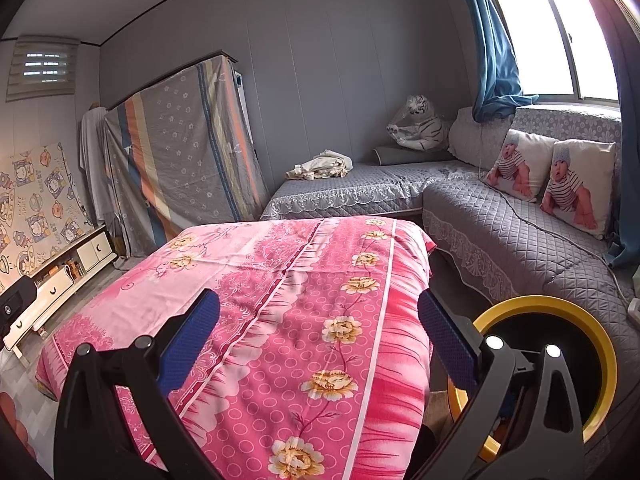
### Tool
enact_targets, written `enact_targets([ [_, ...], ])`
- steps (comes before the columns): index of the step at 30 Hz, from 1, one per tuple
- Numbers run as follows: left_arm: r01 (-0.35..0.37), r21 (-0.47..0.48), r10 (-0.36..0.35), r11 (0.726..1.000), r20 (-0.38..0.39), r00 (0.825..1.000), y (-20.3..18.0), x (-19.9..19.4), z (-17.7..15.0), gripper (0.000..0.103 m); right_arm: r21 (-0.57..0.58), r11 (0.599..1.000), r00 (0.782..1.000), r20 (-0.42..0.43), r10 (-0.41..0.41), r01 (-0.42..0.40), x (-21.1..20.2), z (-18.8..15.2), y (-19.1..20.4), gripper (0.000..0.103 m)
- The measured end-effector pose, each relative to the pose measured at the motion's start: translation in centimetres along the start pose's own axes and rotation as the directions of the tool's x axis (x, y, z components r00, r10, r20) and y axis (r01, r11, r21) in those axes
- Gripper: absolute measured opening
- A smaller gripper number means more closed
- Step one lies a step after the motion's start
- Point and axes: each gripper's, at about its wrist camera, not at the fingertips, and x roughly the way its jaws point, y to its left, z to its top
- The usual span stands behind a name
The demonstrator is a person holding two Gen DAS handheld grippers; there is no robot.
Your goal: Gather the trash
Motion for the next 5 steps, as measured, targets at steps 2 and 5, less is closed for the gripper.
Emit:
enact_targets([
  [2, 0.003, -0.002, -0.003, 1.000, -0.006, 1.000, -0.04, 0.06, 0.02, 0.095, 0.000, 1.000, 1.000, -0.001, -0.002, 0.002, 0.09, -0.04, 0.02, 0.095],
  [5, 0.002, -0.001, -0.002, 1.000, -0.008, 1.000, -0.06, 0.09, 0.02, 0.095, -0.001, 1.000, 1.000, 0.001, -0.003, 0.003, 0.08, -0.01, 0.01, 0.095],
])
